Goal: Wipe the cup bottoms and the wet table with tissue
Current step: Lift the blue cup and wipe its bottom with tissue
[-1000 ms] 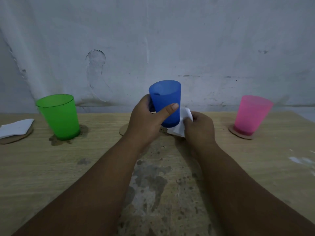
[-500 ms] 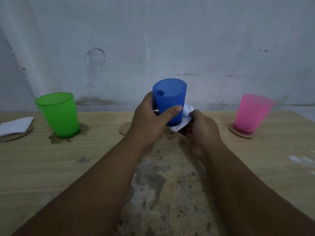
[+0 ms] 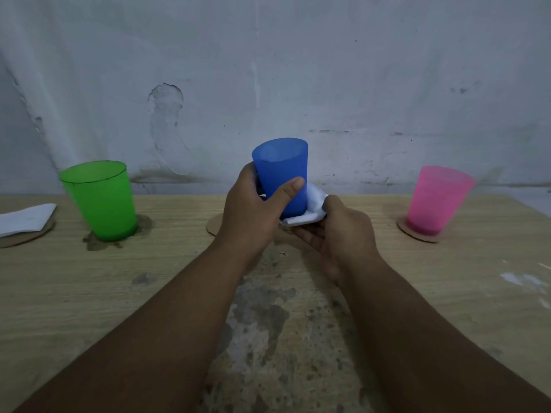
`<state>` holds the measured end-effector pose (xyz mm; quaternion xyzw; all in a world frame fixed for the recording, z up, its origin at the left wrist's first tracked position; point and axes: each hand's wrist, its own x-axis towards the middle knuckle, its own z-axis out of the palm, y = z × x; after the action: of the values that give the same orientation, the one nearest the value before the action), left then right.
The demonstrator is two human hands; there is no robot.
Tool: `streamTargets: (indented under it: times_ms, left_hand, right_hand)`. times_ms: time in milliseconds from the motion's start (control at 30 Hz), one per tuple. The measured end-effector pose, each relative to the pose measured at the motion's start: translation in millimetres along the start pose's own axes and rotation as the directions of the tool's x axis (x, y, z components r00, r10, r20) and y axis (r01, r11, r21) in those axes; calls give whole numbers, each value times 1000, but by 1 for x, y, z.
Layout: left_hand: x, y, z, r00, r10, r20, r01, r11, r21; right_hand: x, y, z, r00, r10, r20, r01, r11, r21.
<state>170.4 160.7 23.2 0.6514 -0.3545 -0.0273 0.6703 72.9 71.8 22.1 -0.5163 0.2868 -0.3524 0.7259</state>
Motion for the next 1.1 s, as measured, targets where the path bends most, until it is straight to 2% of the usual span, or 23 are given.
streamTargets:
  times_ms: [233, 333, 500, 600, 700, 833, 1100]
  left_hand:
    - [-1, 6, 2, 998, -9, 57, 11, 1000, -25]
    - [-1, 8, 3, 997, -7, 77, 12, 998, -61]
    - [-1, 8, 3, 995, -3, 104, 13, 995, -95]
    - [-1, 6, 2, 994, 0, 105, 11, 994, -106]
    - [-1, 6, 2, 993, 10, 116, 4, 994, -114]
    - [-3, 4, 2, 992, 24, 123, -12, 995, -102]
    - [-2, 3, -2, 989, 60, 134, -48, 995, -89]
  right_hand:
    - [20, -11, -27, 987, -5, -162, -18, 990, -143]
    - [22, -10, -20, 996, 43, -77, -52, 992, -118]
    - [22, -5, -8, 964, 187, 187, -226, 949, 218]
    - [20, -5, -9, 933, 230, 278, -312, 900, 304]
    - [19, -8, -12, 906, 247, 343, -358, 880, 313]
    - [18, -10, -12, 892, 278, 357, -395, 863, 316]
    - [14, -13, -14, 846, 381, 374, -446, 889, 102]
